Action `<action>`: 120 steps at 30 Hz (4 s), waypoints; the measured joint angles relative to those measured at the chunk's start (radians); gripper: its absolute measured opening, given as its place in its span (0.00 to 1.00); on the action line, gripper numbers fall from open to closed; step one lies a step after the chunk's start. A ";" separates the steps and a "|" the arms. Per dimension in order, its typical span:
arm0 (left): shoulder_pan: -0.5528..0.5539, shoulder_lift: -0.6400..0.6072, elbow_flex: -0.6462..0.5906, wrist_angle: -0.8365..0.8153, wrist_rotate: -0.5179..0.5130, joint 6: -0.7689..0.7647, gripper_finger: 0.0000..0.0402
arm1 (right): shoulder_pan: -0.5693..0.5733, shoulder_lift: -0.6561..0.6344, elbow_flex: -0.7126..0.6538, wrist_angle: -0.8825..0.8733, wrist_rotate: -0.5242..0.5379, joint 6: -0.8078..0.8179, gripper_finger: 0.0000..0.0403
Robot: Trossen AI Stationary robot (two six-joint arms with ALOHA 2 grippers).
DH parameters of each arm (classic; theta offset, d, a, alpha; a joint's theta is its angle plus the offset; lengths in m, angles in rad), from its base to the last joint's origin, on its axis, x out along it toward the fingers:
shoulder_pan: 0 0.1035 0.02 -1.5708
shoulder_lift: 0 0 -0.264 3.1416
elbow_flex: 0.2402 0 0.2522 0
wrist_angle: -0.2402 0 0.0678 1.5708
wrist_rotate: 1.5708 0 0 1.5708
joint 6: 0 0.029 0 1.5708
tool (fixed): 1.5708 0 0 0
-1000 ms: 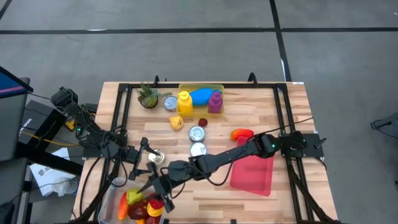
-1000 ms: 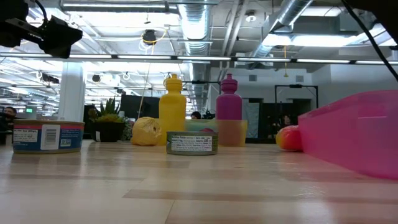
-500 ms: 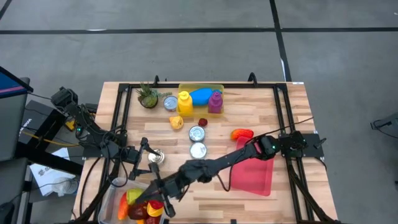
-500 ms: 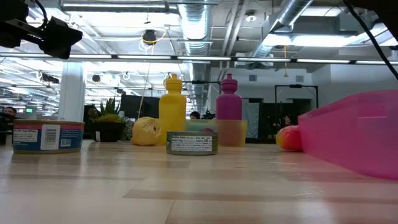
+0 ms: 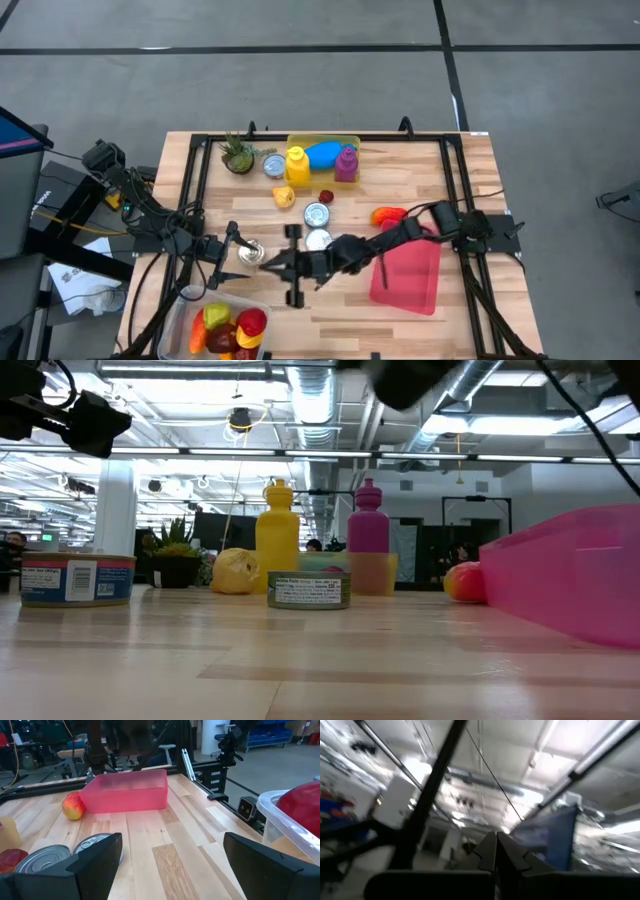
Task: Pick & Place Food Item
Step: Put the red and yellow mango into the white bin
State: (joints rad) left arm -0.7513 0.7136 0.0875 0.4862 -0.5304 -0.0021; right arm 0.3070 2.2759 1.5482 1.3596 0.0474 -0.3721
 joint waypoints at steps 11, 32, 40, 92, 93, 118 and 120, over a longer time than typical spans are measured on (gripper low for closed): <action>0.000 0.000 0.000 0.000 0.000 0.000 0.85 | 0.008 -0.359 -0.630 -0.021 0.410 -0.008 0.00; 0.000 0.000 0.000 0.002 0.000 -0.002 0.85 | -0.167 -1.088 -0.833 -1.812 0.606 0.898 0.00; 0.000 0.000 0.000 0.003 0.000 -0.002 0.85 | -0.346 -1.144 -0.833 -2.087 0.280 0.833 0.00; 0.000 0.000 0.000 0.003 -0.001 -0.003 0.85 | -0.602 -0.805 -0.789 -2.108 -0.103 0.600 0.88; 0.000 0.000 0.000 0.003 -0.001 -0.003 0.85 | -0.602 -0.786 -0.778 -2.109 -0.103 0.597 0.88; 0.000 0.000 0.000 0.001 -0.001 -0.003 0.85 | -0.420 -0.763 -0.561 -2.161 0.016 0.633 0.53; 0.000 0.000 0.000 0.005 -0.001 -0.003 0.85 | -0.394 -0.800 -0.525 -2.134 0.017 0.634 0.53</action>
State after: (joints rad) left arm -0.7509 0.7133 0.0875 0.4917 -0.5312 -0.0051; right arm -0.0870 1.4759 1.0230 -0.7748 0.0644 0.2623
